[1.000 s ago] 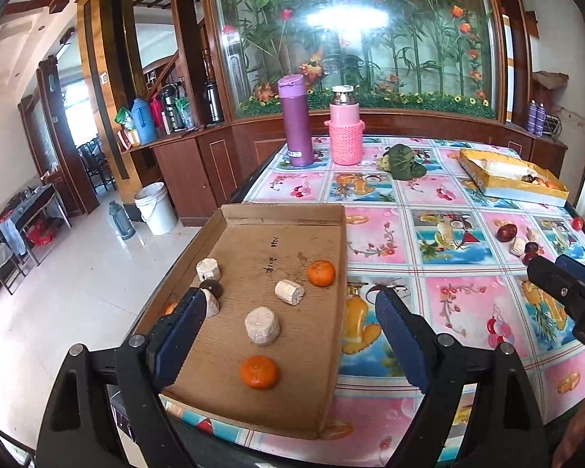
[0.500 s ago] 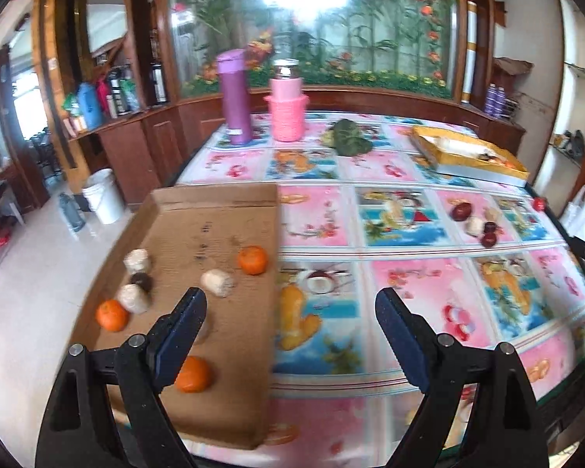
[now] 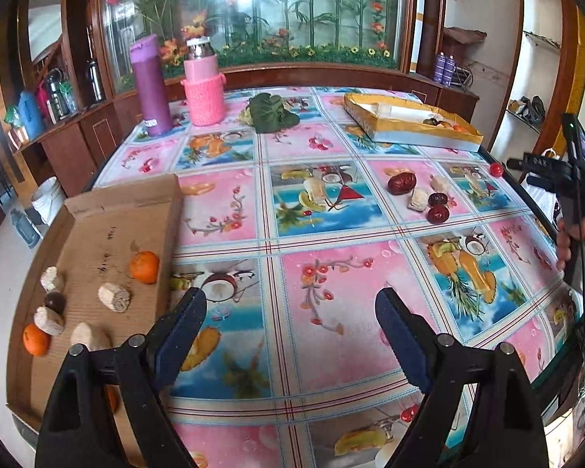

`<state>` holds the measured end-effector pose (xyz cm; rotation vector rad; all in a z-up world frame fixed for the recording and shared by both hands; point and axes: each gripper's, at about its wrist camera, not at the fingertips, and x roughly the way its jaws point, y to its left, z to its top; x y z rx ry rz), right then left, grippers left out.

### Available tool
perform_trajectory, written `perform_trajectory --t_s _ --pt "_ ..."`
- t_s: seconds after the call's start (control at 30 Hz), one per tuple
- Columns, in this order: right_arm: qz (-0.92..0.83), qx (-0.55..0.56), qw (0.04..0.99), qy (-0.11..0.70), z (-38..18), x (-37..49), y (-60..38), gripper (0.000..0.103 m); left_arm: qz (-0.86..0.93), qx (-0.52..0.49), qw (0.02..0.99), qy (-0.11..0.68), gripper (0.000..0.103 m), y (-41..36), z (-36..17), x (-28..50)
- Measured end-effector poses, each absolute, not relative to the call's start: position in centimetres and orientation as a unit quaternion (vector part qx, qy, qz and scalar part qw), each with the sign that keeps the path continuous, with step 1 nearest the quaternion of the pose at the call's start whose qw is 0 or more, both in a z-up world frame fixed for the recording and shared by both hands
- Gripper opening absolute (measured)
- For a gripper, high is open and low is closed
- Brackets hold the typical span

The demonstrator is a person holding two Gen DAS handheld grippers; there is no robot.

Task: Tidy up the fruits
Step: 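Move both tools back to the fruit pile, then grasp a red round fruit with the right tool while the left grasps a dark date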

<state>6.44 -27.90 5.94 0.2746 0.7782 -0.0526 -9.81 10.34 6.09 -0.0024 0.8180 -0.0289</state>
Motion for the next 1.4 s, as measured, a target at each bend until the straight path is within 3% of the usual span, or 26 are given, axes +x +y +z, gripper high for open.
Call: perform_trajectory --t_s 0.2,0.43,0.83,0.97,1.13,1.33,1.37,1.4 --pt "-0.081 0.076 0.91 0.398 4.6 13.1 -29.3 0.065 -0.027 -0.014 0.916 0.4 0.088 10.8 5.6 -8.7" --pt "-0.097 0.029 0.893 0.439 1.4 16.8 -28.9 0.031 -0.034 -0.028 0.909 0.413 0.088 10.3 5.8 -5.9" --pt "0.048 0.18 0.906 0.38 3.9 8.4 -26.3 0.031 -0.138 -0.116 0.888 0.423 0.087 4.4 5.5 6.3" --pt "0.07 0.178 0.908 0.373 3.6 7.3 -24.4 0.031 -0.158 -0.084 0.881 0.438 0.086 1.3 3.4 9.4" --pt "0.073 0.183 0.905 0.376 3.2 7.8 -24.5 0.031 -0.173 -0.047 0.869 0.46 0.057 -0.6 1.2 11.1" --pt "0.09 0.174 0.901 0.388 3.0 7.9 -23.6 0.031 -0.168 0.004 0.879 0.446 0.055 -1.6 0.4 10.8" --pt "0.092 0.169 0.901 0.389 3.0 7.9 -23.3 0.031 -0.172 0.008 0.881 0.44 0.05 -1.7 0.5 10.5" --pt "0.094 0.164 0.902 0.389 3.0 7.8 -23.1 0.031 -0.19 -0.003 0.877 0.44 0.039 -1.5 0.5 10.4"
